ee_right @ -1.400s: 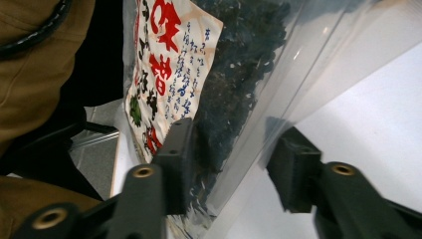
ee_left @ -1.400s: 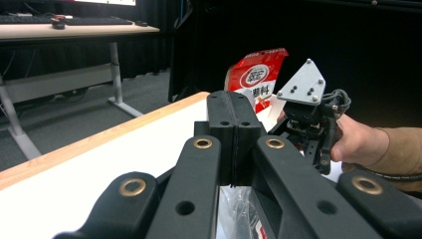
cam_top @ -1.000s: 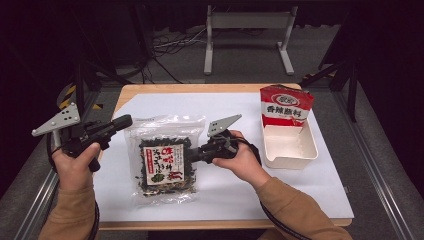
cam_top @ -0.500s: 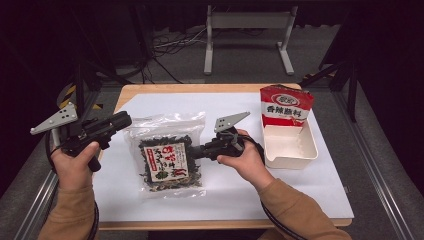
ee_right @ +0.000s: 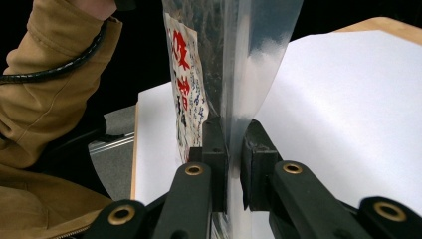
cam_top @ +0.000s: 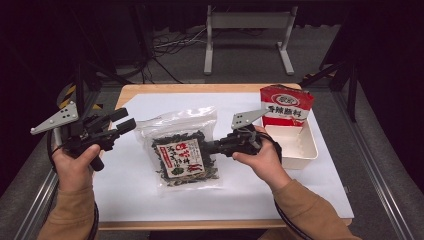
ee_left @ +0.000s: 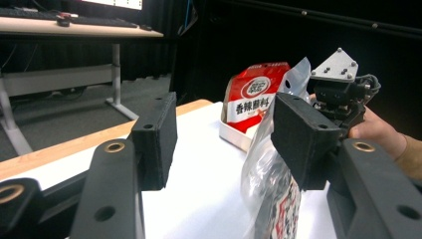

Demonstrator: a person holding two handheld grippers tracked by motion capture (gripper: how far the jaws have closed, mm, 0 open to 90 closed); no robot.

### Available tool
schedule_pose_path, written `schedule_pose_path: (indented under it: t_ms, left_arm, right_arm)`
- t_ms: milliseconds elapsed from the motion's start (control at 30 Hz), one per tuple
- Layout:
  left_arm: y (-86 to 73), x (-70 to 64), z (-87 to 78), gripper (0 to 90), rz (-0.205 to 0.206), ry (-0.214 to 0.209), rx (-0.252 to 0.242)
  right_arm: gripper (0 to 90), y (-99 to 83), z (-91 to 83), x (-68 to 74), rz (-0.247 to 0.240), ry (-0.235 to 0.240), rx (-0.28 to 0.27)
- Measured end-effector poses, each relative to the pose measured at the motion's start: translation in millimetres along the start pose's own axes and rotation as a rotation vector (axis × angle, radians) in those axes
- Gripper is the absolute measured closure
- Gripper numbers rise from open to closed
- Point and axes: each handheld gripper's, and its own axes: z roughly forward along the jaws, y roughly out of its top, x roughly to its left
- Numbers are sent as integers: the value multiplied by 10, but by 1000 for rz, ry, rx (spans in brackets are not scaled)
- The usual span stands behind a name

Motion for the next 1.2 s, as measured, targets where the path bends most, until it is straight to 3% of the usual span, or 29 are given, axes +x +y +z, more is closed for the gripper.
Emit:
schedule_pose_path:
  t_ms: [300, 567, 1200]
  left_arm:
    - [-10, 40, -9, 423, -16, 7, -4]
    - [-36, 79, 13, 404, -43, 21, 7]
    - [-105, 132, 66, 405, -67, 30, 40]
  right_arm:
    - [823, -3, -305, -6, -1, -54, -39]
    - [849, 4, -692, -12, -3, -134, -84]
    - [861, -23, -1338, 5, -9, -304, -197]
